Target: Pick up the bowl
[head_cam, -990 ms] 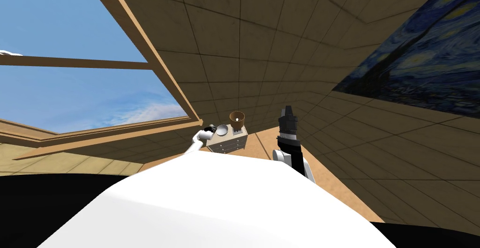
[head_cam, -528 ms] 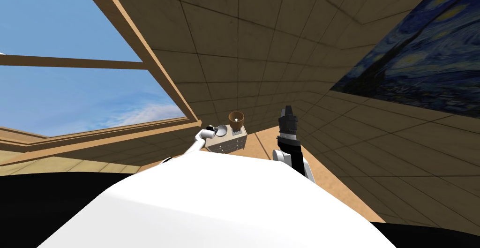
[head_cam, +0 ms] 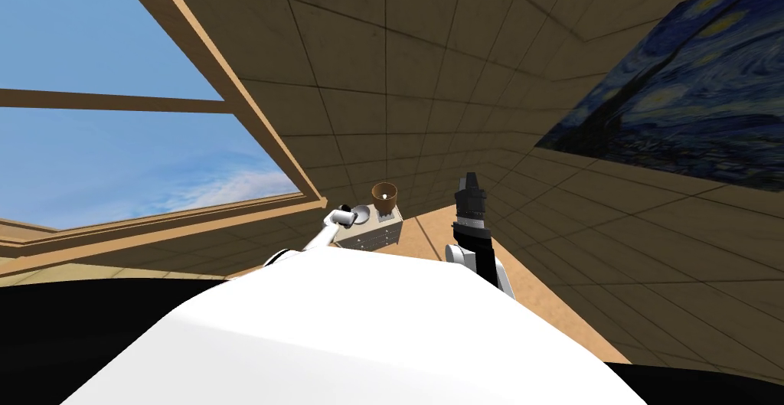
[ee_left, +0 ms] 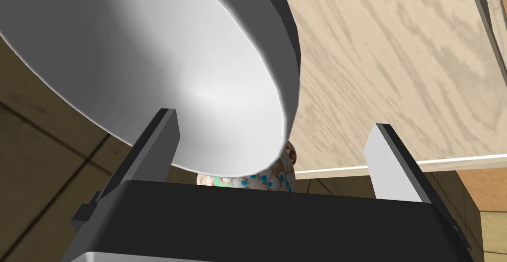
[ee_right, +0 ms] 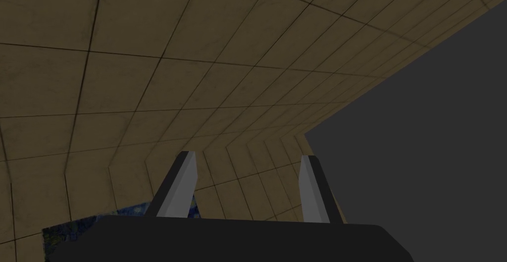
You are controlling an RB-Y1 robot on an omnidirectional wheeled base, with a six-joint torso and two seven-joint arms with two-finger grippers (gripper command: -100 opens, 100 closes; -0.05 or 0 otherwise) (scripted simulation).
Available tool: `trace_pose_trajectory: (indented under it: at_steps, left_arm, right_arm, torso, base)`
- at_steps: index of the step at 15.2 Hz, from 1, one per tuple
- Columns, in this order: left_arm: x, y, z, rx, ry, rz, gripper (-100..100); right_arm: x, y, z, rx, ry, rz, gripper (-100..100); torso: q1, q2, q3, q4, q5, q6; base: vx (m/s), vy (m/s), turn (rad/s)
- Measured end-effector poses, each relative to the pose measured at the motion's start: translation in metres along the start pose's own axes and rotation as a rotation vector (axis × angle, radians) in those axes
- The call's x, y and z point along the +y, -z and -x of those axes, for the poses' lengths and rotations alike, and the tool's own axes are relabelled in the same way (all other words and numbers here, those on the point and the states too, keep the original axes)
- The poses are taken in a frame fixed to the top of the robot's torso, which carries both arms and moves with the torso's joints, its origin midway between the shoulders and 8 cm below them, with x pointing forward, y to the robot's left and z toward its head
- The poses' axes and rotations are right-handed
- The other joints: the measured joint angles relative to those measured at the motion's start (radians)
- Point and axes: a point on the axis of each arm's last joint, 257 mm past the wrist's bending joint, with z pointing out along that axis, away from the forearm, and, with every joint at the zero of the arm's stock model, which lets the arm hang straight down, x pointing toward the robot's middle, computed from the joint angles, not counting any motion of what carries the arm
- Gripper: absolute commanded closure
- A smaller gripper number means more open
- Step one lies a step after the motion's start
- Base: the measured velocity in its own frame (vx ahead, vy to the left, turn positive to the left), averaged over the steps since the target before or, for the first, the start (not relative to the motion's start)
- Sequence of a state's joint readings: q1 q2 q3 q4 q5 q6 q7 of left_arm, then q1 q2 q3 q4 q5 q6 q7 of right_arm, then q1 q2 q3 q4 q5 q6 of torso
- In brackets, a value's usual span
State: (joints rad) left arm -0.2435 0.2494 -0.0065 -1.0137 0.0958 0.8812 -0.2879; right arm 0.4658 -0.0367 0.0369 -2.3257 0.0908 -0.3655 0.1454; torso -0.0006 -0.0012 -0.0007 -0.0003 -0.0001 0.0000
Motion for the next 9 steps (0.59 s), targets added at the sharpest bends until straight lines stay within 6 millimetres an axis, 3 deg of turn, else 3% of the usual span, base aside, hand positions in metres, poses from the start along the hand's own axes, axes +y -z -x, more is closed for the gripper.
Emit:
trace_pose_trajectory:
  at_steps: [8, 9]
  left_arm:
    - [0.021, -0.012, -0.015, 0.018, 0.004, 0.041, -100]
    - [0.021, -0.013, -0.015, 0.018, 0.005, 0.039, 100]
  right_arm:
    - [0.0, 0.0, 0.0, 0.0, 0.0, 0.0, 0]
    - [0.0, 0.0, 0.0, 0.0, 0.0, 0.0, 0]
  torso:
    - [0.001, 0.001, 0.0, 0.0, 0.0, 0.0]
    - [0.001, 0.001, 0.0, 0.0, 0.0, 0.0]
  base:
    - [0.018, 0.006, -0.016]
    - [0.0, 0.0, 0.0]
